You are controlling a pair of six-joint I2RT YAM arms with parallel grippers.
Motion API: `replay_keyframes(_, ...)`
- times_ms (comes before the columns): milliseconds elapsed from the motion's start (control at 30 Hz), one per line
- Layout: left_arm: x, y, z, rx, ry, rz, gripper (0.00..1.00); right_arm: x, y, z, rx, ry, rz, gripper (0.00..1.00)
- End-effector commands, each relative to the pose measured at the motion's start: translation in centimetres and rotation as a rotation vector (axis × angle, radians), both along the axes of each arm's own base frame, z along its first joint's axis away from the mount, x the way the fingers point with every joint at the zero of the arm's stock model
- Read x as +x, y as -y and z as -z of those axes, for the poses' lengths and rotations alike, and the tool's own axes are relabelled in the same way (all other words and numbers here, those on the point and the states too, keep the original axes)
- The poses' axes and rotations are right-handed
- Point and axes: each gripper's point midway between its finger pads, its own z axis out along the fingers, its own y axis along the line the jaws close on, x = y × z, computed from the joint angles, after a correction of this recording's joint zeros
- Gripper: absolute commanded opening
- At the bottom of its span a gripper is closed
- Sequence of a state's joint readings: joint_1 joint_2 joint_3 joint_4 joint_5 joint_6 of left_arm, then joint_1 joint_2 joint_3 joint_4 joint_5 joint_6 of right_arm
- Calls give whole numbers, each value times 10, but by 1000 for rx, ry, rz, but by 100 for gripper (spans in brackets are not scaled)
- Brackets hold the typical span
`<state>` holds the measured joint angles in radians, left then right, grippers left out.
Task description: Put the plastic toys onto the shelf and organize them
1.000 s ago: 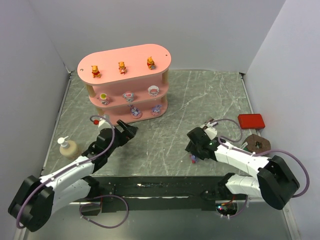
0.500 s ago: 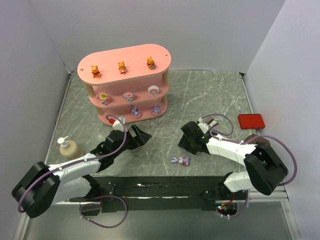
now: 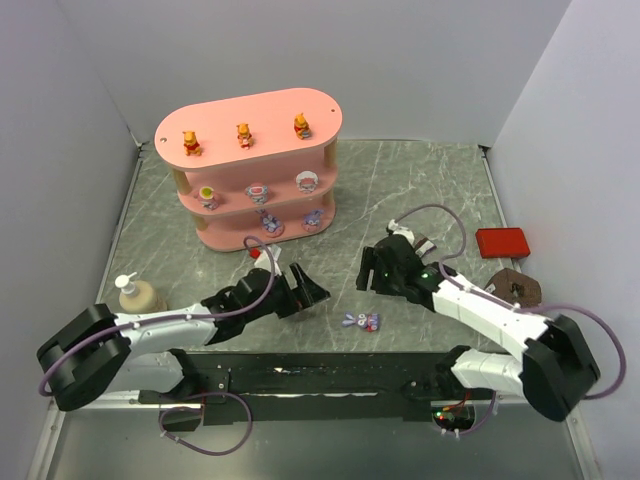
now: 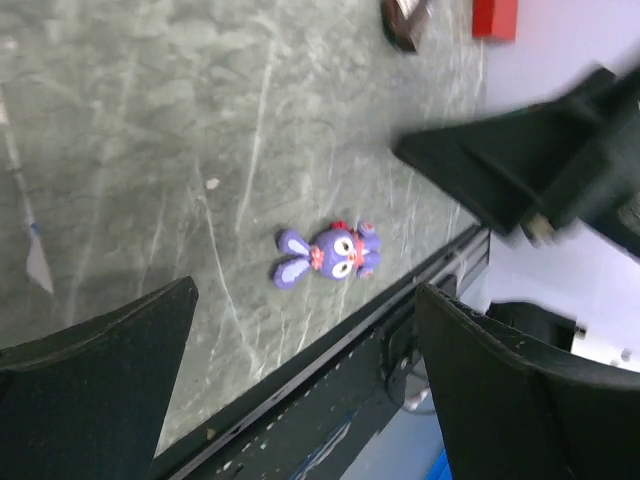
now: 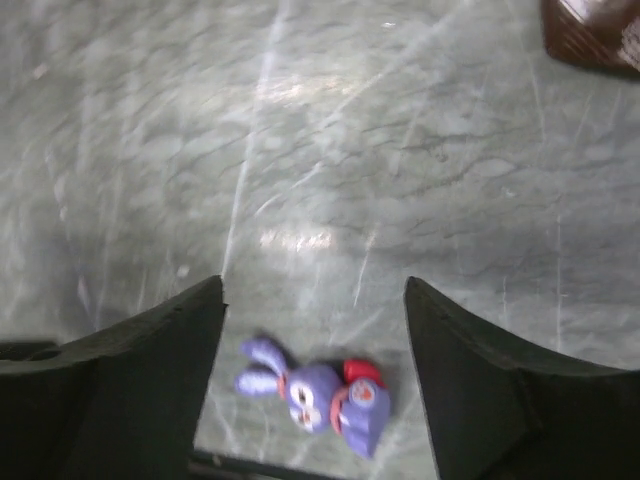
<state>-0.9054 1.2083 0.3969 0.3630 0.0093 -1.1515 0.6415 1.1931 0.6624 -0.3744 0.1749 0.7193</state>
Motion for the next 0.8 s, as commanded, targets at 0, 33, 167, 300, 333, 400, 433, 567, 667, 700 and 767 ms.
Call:
replay_keyframes(0,18,-10,-15,-61,-27,-177,97,-15,-5,-29,-33,77,-291,84)
replay_keyframes(33,20,-14,-15,-53,-24,-198,98,-27,-15,-32,11,60,-372,86)
replay_keyframes(167,29,-32,-25,24,28,-268,99,-46,-22,-27,-30,20,-509,90)
replay_keyframes(300,37,-54,-43,57,106,-344,97,-57,-31,-12,-122,-53,-607,90)
replay_keyframes(333,37,-58,-45,64,116,-355,97,-63,-36,-3,-156,-84,-641,90)
replay_keyframes(400,37,-69,-51,68,144,-377,96,-63,-39,1,-201,-102,-657,90)
replay_keyframes(433,38,-73,-54,70,157,-396,96,-66,-39,11,-232,-137,-671,90)
replay_keyframes(567,36,-84,-60,58,190,-408,96,-65,-38,24,-317,-182,-681,89)
replay_keyframes(667,35,-88,-62,50,204,-402,96,-67,-42,32,-345,-213,-715,86)
replay_keyframes(700,36,-91,-65,45,212,-408,96,-67,-43,34,-355,-222,-724,85)
replay_keyframes(767,35,-92,-62,41,209,-394,96,-69,-42,41,-388,-256,-729,82)
